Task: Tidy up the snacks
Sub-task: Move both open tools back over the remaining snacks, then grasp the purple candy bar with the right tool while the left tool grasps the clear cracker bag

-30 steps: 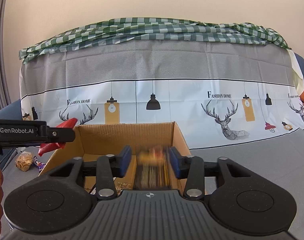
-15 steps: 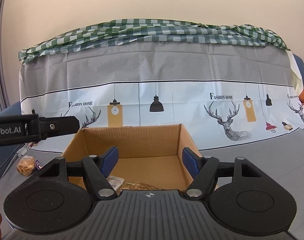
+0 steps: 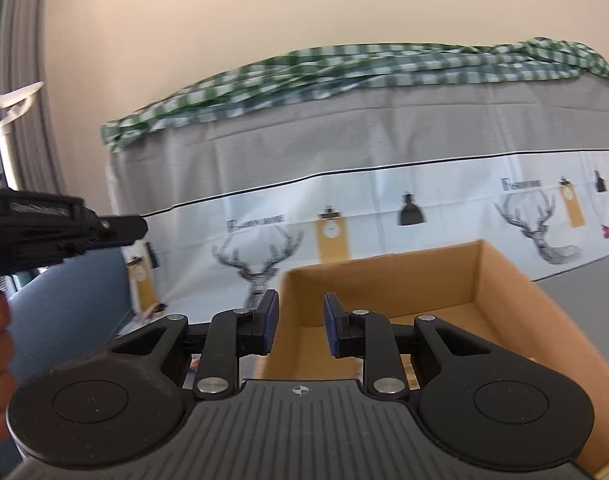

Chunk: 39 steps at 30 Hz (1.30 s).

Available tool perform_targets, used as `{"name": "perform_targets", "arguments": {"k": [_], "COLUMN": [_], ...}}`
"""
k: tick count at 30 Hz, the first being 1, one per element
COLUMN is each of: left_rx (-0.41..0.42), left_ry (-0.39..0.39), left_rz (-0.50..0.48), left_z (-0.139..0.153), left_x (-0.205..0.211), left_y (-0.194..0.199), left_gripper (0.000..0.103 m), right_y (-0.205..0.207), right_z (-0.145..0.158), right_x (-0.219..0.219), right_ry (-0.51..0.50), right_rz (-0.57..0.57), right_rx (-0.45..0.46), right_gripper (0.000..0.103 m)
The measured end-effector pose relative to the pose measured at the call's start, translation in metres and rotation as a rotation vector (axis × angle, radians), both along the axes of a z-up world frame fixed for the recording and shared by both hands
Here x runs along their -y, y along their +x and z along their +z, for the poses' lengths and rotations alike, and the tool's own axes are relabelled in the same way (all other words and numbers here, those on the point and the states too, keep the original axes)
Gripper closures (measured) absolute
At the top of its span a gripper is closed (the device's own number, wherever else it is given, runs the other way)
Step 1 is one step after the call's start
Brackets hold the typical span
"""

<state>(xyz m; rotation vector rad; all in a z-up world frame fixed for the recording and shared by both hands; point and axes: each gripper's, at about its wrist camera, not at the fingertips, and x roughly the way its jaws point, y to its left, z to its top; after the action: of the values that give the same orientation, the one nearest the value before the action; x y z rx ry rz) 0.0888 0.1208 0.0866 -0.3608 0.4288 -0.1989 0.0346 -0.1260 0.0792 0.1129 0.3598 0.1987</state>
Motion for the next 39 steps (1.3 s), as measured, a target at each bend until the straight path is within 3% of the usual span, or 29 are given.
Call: {"name": "perform_targets", "arguments": {"k": [2,5,7,10,14,16,18,21,25,31,39], "left_rx": [-0.190,-0.295,-0.339,-0.373,-0.419,-0.445,-0.470,-0.493,-0.510,-0.547,-0.574], "left_ry": [-0.029,-0.223,-0.274,-0.270,-0.288,-0.294,-0.300,-0.301,-0.280,-0.246,-0.187], "left_rz": [0.120,0.240,0.293,0.335,0.354,0.371,0.388,0.405,0.403,0.370,0.321], "left_z": [-0.027,-0.054,-0.065,-0.072,-0.083,-0.090,-0.096,-0.104,-0.112,-0.128,-0.144], "left_x": [-0.031,-0.079,-0.098,-0.108,-0.108,-0.109,-0.112,-0.117,-0.124,-0.125,-0.115], "left_y": [0.014,0.025,0.030,0.037,0.047,0.050,0.054,0.061,0.077,0.106,0.135], "left_gripper": [0.094,0.094,0.094,0.089,0.052,0.041,0.031,0.023,0.021,0.018,0.018], "right_y": [-0.001,0.003,0.010,0.028,0.062,0.078,0.092,0.110,0.131,0.162,0.177], "right_z": [-0.005,-0.014,-0.022,-0.039,-0.068,-0.080,-0.091,-0.106,-0.119,-0.138,-0.156], "right_x": [-0.022,-0.057,-0.080,-0.113,-0.152,-0.167,-0.181,-0.200,-0.210,-0.207,-0.215], "right_ry": [-0.020,-0.086,-0.117,-0.135,-0.184,-0.199,-0.248,-0.325,-0.406,-0.382,-0.353], "right_rz": [0.057,0.145,0.184,0.220,0.236,0.244,0.236,0.232,0.219,0.202,0.273], "right_rx": [0.001,0.015,0.004,-0.039,-0.125,-0.168,-0.189,-0.188,-0.175,-0.252,-0.336], "right_gripper": [0.077,0.077,0.077,0.076,0.061,0.048,0.040,0.028,0.028,0.028,0.035]}}
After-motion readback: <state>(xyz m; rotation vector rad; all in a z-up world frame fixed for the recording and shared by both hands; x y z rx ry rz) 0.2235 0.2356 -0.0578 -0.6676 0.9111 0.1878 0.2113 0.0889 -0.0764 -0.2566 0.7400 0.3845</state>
